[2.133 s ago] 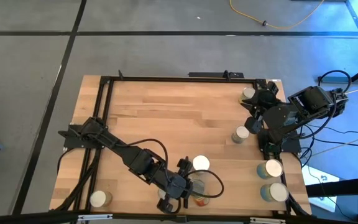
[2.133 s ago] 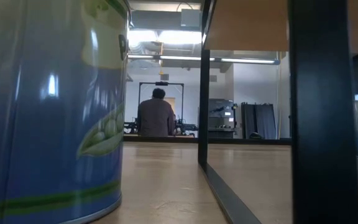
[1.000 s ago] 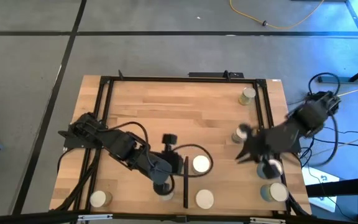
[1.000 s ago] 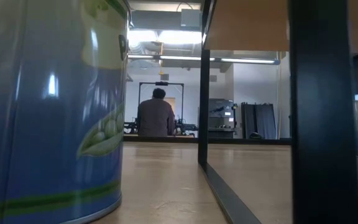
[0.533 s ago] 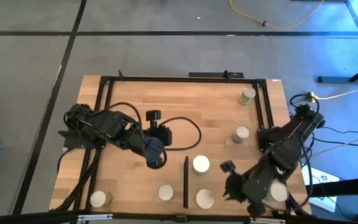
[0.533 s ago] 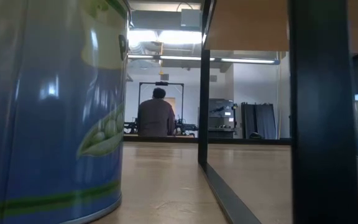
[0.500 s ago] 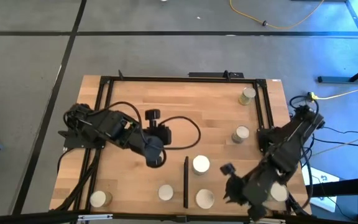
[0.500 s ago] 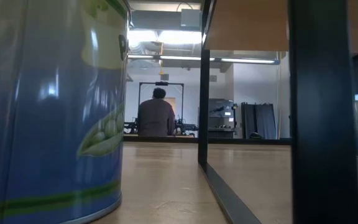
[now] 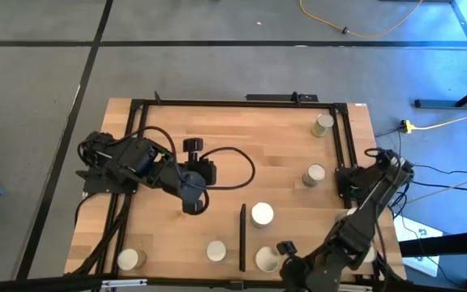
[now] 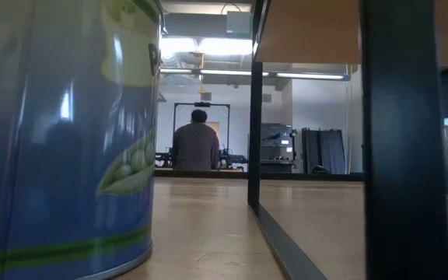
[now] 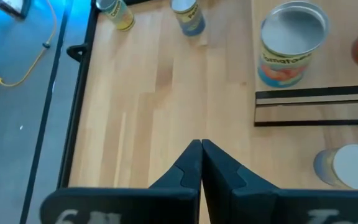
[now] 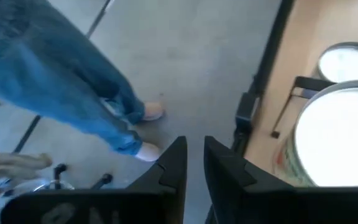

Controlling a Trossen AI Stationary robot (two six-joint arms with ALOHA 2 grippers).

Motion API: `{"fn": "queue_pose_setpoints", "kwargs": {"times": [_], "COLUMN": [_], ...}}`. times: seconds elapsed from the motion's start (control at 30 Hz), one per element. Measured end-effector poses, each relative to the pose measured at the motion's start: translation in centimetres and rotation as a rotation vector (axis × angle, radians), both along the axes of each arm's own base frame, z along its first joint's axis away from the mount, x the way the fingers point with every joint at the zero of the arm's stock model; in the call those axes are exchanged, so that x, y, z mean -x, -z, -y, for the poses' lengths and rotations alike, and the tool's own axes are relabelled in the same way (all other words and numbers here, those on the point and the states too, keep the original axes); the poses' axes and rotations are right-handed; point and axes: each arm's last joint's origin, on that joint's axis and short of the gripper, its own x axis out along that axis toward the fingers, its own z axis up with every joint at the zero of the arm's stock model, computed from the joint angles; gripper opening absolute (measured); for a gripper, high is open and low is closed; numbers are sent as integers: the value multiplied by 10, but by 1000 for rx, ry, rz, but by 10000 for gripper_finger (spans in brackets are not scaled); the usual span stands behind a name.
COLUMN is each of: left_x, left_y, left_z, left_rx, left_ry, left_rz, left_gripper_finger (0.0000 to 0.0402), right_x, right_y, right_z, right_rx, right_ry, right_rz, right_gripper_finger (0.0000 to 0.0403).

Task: Pick and place cans onto a shelf
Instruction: Put the canned pineapple on the shelf

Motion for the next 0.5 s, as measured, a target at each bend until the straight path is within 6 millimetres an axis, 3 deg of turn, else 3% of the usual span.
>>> {"fn": "queue_pose_setpoints", "kwargs": {"times": [0.5], "left_x": [4], "left_y": [0], "left_z": [10], "left_rx": [-3], "left_ry": [39], "left_rz": [-3], "left_gripper_finger": [0], "right_x": [-7], "right_y": [7], "right_z": [0], "right_rx": [95], "right_ry": [127], "right_rz": [85], "right_gripper_finger": [57]}}
